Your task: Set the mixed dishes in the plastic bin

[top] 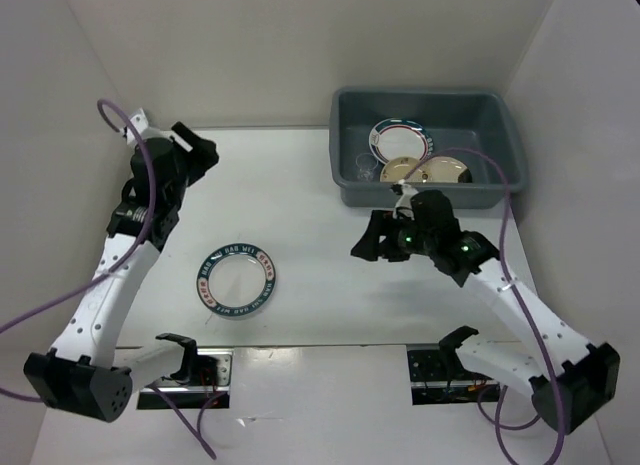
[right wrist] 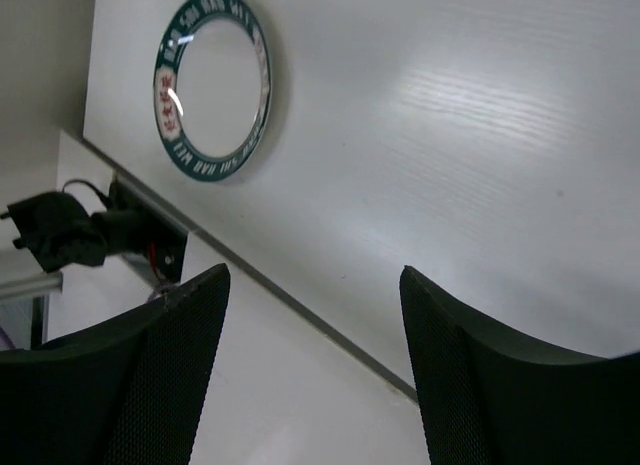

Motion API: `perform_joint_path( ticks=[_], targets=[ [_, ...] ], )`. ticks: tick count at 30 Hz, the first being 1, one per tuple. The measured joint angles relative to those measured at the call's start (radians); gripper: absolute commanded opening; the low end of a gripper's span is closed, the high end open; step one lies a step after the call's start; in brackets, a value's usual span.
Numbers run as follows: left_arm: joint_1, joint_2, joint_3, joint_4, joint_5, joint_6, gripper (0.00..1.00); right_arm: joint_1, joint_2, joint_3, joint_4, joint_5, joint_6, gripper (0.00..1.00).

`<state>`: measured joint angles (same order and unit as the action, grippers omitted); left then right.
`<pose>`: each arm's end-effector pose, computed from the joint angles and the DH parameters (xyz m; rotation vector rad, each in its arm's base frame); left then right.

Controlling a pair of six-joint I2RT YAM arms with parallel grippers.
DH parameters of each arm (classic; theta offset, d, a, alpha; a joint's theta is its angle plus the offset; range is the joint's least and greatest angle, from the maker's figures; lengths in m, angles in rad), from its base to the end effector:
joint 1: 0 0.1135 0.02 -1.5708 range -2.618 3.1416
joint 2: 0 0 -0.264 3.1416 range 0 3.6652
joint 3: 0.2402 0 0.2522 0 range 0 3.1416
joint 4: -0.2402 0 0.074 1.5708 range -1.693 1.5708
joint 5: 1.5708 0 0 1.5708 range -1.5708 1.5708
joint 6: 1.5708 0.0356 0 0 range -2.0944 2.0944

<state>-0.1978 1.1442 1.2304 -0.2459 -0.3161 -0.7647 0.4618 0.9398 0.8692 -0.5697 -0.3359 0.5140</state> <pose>0.2533 -0.0395 0.4176 -0.7079 1.5920 -0.4368 0.1730 0.0992 0.3049 -0.1365 2.3195 0.8915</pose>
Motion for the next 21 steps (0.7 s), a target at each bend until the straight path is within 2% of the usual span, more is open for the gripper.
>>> perform_joint_path(
  ticks=[3,8,13,21],
  targets=[
    [0.028,-0.067,-0.1,-0.054,0.016,-0.001,0.81,0.105,0.108,0.002,0.051,-0.002,0.009,0.74],
    [0.03,-0.076,-0.265,-0.131,0.093,-0.006,0.82,0.261,0.333,0.023,0.143,0.003,0.04,0.74],
    [0.03,-0.076,-0.383,-0.167,0.173,-0.028,0.84,0.306,0.529,0.054,0.264,-0.002,0.073,0.74],
    [0.011,-0.14,-0.402,-0.185,0.179,-0.021,0.86,0.336,0.792,0.103,0.448,-0.002,0.114,0.73]
  ],
)
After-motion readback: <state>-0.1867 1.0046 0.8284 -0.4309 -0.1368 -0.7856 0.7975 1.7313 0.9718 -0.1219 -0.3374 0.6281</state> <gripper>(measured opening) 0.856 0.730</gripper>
